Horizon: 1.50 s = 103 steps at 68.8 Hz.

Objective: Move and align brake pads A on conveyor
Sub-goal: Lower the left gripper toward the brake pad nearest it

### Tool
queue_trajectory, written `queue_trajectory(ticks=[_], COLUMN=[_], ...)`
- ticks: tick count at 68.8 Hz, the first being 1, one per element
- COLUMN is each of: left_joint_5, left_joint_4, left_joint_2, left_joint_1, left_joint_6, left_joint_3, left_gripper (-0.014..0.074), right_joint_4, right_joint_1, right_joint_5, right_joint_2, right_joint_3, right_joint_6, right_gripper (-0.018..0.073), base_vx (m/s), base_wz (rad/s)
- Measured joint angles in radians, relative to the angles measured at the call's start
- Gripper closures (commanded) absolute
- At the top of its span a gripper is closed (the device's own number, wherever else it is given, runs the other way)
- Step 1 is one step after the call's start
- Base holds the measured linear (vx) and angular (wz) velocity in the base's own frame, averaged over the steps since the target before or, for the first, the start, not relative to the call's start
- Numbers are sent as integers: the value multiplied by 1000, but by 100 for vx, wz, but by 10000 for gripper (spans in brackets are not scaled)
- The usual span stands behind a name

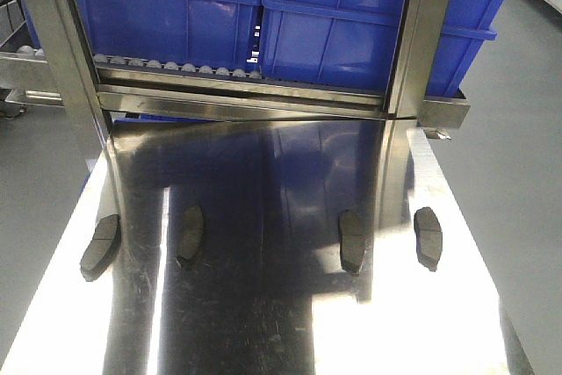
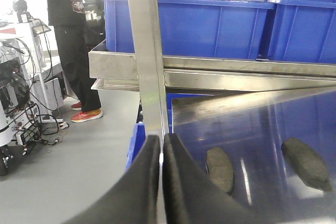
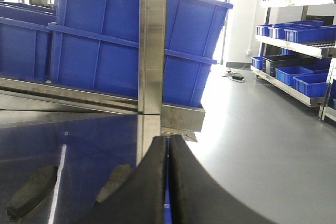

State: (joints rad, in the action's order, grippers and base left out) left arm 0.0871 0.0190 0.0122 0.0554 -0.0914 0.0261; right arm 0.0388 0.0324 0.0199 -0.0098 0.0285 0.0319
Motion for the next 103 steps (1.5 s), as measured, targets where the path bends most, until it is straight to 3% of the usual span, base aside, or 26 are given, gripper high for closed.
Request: queue_trajectory(ticks=[88,103], left_joint_5=[-1,-189], left_joint_4=[0,9], left_joint_2=[0,0], left_joint_1=[0,0], left_joint_6=[0,0], left_joint_3=[0,0], left_gripper=[603,603], right_joint_4=[0,0], right_joint_1=[0,0], right_joint_5=[1,1], right_joint_2=[0,0], right_joint_3=[0,0], right_joint_6=[0,0], right_gripper=[571,571], base_vx=[0,0], base_wz=[0,0])
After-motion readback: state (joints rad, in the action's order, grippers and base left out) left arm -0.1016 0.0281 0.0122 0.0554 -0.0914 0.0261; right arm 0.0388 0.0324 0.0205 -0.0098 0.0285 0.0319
